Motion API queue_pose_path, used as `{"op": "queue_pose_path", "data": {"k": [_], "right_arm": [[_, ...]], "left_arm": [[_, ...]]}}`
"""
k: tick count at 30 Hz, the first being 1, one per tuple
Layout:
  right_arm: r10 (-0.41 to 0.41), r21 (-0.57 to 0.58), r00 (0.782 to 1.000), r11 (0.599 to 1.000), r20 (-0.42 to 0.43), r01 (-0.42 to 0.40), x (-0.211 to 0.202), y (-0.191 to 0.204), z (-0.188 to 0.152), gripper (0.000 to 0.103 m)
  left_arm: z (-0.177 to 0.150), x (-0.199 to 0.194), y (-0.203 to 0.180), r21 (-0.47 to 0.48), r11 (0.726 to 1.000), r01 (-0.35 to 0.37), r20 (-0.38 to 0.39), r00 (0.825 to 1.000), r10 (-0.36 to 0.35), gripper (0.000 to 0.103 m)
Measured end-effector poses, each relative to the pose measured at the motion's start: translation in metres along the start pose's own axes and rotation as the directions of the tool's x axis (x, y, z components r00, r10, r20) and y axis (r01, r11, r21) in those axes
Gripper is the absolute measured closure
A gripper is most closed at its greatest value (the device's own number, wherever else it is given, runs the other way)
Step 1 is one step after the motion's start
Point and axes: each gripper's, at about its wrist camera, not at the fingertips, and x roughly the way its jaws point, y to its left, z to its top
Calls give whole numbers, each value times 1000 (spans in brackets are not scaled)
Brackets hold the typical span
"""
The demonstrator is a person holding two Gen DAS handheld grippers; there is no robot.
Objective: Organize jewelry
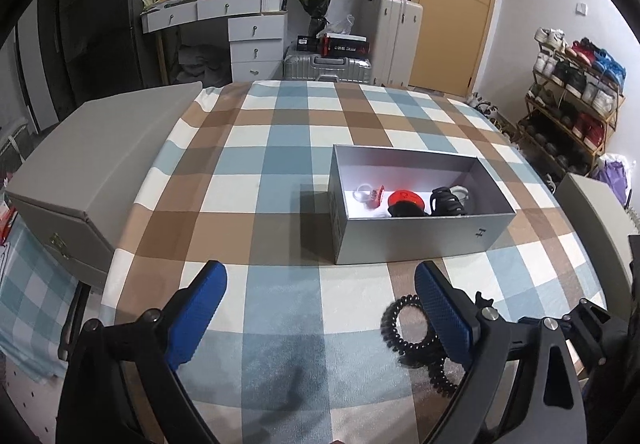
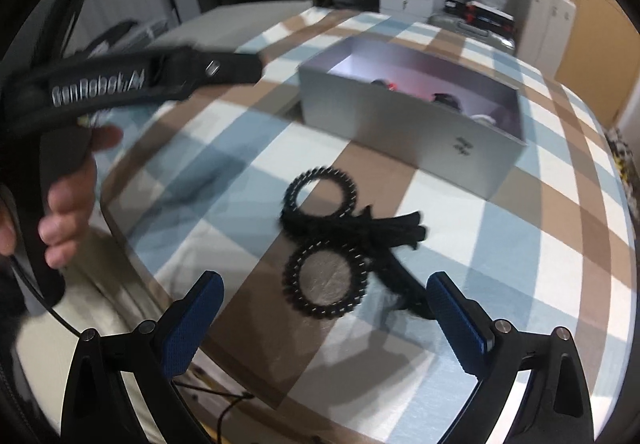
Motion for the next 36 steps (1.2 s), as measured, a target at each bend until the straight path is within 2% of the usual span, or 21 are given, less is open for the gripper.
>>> {"op": "queue_pose_path", "data": {"k": [3, 6, 9, 11, 13, 14, 15, 16, 17, 18, 21, 26, 31, 36], "right_arm": [[-45, -38, 998, 998, -36, 43, 10, 6, -2, 16], [-66, -9, 997, 998, -47, 65, 14, -1, -2, 17], [-38, 37, 999, 999, -37, 40, 15, -9, 1, 18], [-58, 31, 998, 998, -32, 59, 16, -8, 3, 24], [-103, 1, 994, 995, -26, 103, 17, -4, 4, 35], [-100, -10, 995, 995, -20, 99, 17, -2, 4, 38], [-98, -17, 995, 995, -14, 98, 16, -1, 4, 49], [-97, -20, 995, 995, -7, 97, 14, -1, 4, 66], [-113, -24, 994, 993, -5, 113, 14, -1, 4, 74], [-134, -30, 991, 991, -2, 134, 13, -1, 4, 80], [-88, 16, 996, 996, -10, 88, 10, -10, 4, 86], [-66, 26, 998, 997, -15, 66, 9, -13, 5, 84], [-65, -13, 998, 998, -9, 65, 11, -5, 4, 65], [-140, -112, 990, 984, 3, 140, 15, 12, 0, 61]], "left_arm": [[-1, 1, -2, 14, 1000, -7, -10, 1000, 8, 11], [-2, 1, 0, 7, 1000, -4, -23, 1000, 4, 11], [-1, 4, 3, -12, 1000, 2, -41, 999, -2, 11], [-1, 6, 4, -25, 1000, 4, -54, 999, -5, 11], [-2, 7, 5, -37, 999, 3, -60, 998, -6, 11], [-2, 7, 6, -39, 999, 4, -65, 998, -7, 11], [-2, 8, 6, -40, 999, 4, -68, 998, -7, 11], [-3, 8, 5, -39, 999, 3, -72, 997, -5, 11], [-3, 9, 5, -37, 999, 2, -76, 997, -5, 11], [-4, 9, 5, -36, 999, 4, -80, 997, -7, 11], [-6, 11, 3, -32, 999, 16, -96, 995, -19, 11], [-6, 14, 3, -30, 999, 11, -104, 994, -14, 11], [-5, 14, 4, -36, 999, 8, -107, 994, -12, 11], [-6, 13, 5, -41, 999, 7, -110, 994, -12, 11]]}}
